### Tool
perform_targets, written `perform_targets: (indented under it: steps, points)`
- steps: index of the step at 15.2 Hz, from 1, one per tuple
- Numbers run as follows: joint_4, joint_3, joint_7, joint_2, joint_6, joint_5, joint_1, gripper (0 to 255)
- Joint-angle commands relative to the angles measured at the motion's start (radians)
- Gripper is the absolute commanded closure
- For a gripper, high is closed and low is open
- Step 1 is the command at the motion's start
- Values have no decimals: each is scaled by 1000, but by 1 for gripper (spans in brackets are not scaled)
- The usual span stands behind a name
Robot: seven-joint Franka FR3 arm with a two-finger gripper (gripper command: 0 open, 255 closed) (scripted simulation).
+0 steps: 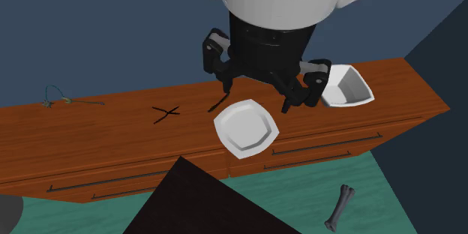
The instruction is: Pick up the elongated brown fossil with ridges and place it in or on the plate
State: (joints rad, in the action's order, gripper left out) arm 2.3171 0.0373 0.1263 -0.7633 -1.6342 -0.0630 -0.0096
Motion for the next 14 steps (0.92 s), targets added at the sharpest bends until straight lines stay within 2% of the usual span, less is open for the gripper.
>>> perform_targets:
  steps: [1,8,14]
  points:
    - [0,0,0,0,0,0,0,0]
    - [132,55,-76,102,-228,-64,14,0]
    - [193,105,-134,249,-434,-118,29,0]
